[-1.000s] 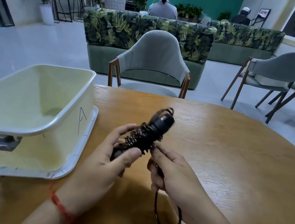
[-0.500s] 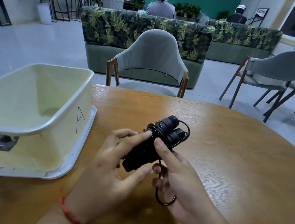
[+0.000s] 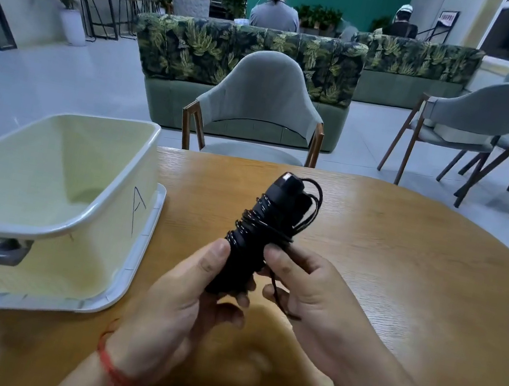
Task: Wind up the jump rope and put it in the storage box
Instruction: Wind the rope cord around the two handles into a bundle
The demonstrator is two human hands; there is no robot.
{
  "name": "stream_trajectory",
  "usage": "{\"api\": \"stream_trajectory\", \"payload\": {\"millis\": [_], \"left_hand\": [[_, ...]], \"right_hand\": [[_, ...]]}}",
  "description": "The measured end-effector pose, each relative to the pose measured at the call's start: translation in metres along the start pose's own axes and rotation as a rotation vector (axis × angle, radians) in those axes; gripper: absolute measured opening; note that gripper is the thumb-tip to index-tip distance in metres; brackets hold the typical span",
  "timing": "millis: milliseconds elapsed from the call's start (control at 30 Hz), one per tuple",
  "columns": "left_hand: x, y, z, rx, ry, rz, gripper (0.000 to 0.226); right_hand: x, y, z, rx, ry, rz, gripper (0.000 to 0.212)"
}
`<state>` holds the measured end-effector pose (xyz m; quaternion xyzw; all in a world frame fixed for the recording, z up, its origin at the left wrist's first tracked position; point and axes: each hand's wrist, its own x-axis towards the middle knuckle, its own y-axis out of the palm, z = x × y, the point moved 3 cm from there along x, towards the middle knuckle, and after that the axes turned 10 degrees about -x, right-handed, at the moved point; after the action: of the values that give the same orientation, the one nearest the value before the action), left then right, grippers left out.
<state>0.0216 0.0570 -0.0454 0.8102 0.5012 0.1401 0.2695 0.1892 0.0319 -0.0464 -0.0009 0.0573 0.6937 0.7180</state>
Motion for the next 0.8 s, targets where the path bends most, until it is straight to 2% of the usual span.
{"api": "stream_trajectory", "payload": {"millis": [100,167,233,333,500,633,800], "left_hand": [[0.001,-0.003,0.005,0.253,0.226,-0.104,0.059],[0.0,-0.007,0.004,0.49,0.363,-0.202,0.054],[-0.003,-0.008,0.0,0.682,0.438,-0.283,0.052],[-0.009,-0.005,-0.004,0.806,0.511,-0.352,0.052],[-0.016,0.006,0.003,0.984,0.639,-0.388,0.065],[-0.022,0.015,0.001,1.008,0.629,-0.43,0.07],[-0.033,0.018,-0.015,0.994,0.617,-0.294,0.057]], "right_hand": [[0.0,0.006,-0.001,0.246,-0.001,-0.005,0.037],[-0.005,0.016,0.002,0.409,-0.008,0.022,0.031],[-0.011,0.026,0.004,0.466,-0.023,0.054,0.033],[-0.018,0.037,0.005,0.334,-0.076,0.017,0.032],[-0.02,0.04,-0.001,0.163,-0.113,-0.236,0.024],[-0.02,0.038,0.002,0.086,-0.134,-0.298,0.021],[-0.022,0.03,0.019,-0.018,-0.191,-0.305,0.022]]}}
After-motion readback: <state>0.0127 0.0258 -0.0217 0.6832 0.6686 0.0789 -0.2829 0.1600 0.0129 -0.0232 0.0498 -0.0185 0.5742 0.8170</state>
